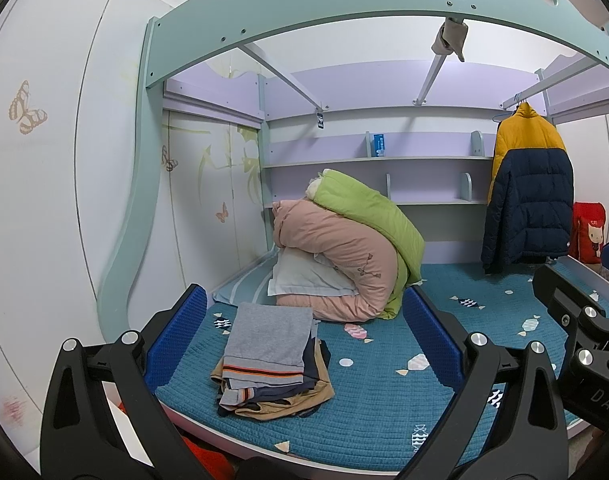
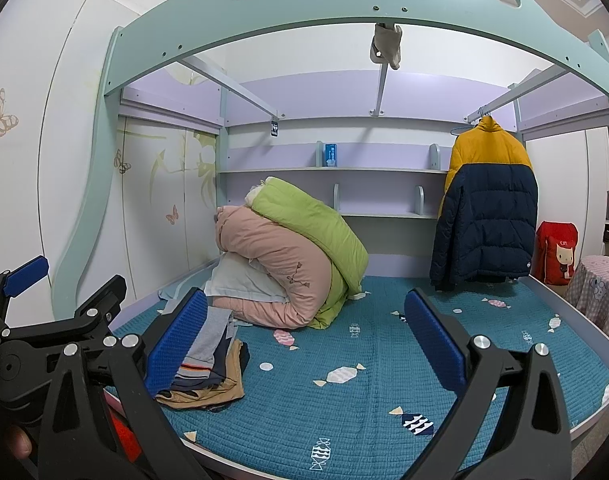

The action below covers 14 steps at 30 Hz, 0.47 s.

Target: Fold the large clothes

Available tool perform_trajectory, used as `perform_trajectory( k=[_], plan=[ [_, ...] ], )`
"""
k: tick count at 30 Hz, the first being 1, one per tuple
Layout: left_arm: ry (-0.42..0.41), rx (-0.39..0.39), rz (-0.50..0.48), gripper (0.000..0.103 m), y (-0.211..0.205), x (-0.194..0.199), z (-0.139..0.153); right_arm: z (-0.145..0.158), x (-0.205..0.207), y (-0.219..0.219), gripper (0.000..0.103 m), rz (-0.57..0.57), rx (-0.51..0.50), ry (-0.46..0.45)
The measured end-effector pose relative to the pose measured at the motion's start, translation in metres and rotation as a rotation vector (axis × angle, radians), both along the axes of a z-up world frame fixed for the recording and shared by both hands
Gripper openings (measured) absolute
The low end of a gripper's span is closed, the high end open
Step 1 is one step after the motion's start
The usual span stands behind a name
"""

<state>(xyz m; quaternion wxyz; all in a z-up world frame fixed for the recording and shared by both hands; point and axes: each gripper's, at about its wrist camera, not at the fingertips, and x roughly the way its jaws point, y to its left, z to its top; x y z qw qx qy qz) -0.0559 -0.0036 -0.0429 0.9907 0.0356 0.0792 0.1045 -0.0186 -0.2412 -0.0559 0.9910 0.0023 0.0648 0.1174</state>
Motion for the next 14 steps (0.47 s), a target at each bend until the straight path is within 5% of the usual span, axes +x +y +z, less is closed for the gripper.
perform_trajectory(
  k=[14],
  plan=[
    [0.023,0.002,0.015,0.098,0.0063,0.0046,-0.0015,-0.0054,0.0102,-0.0018,0.096,0.004,-0.001,0.028]
  ],
)
